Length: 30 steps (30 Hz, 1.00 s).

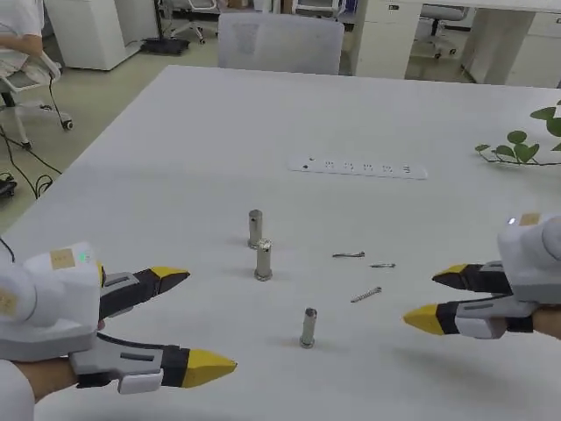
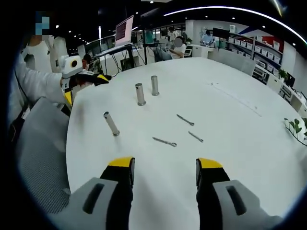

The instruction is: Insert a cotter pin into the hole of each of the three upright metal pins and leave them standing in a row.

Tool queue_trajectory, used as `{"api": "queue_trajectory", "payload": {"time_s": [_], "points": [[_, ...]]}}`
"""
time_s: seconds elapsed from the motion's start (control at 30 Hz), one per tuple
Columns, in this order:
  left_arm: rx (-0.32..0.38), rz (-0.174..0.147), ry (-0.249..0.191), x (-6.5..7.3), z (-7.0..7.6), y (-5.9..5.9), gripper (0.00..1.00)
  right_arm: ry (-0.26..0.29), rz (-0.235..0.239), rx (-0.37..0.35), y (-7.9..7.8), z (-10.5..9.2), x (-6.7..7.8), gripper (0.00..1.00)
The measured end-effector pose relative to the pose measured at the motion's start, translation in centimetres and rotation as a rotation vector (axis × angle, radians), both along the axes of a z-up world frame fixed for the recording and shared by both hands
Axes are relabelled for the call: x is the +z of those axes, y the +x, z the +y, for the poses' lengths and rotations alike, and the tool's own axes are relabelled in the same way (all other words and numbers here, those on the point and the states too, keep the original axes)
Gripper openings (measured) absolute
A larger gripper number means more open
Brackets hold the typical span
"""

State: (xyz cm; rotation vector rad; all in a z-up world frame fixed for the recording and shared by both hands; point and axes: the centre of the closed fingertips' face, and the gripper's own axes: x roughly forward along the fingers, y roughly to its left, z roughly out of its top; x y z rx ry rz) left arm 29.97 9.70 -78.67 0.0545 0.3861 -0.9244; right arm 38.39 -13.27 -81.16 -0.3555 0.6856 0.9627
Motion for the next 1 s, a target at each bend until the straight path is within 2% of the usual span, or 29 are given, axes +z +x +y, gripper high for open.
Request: {"api": "queue_trajectory", "payload": {"time_s": [0.23,0.43,0.63,0.9,1.0], "points": [[0.013,0.000,-0.006,0.0,0.3,0.2,0.88,-0.042,-0.007,0.038,2.6,-0.2,-0.1,0.43],[0.015,0.005,-0.006,-0.1,0.4,0.4,0.87,-0.068,-0.001,0.064,4.0,-0.2,-0.6,0.37],[0.013,0.007,-0.001,-0.1,0.5,0.4,0.87,-0.122,0.018,0.124,5.0,-0.1,-1.5,0.30],[0.010,0.010,0.001,-0.2,0.5,0.4,0.86,-0.195,0.013,0.204,6.2,0.6,-2.4,0.26],[0.011,0.008,-0.001,-0.1,0.5,0.5,0.86,-0.243,0.007,0.245,6.5,0.6,-3.0,0.25]]}}
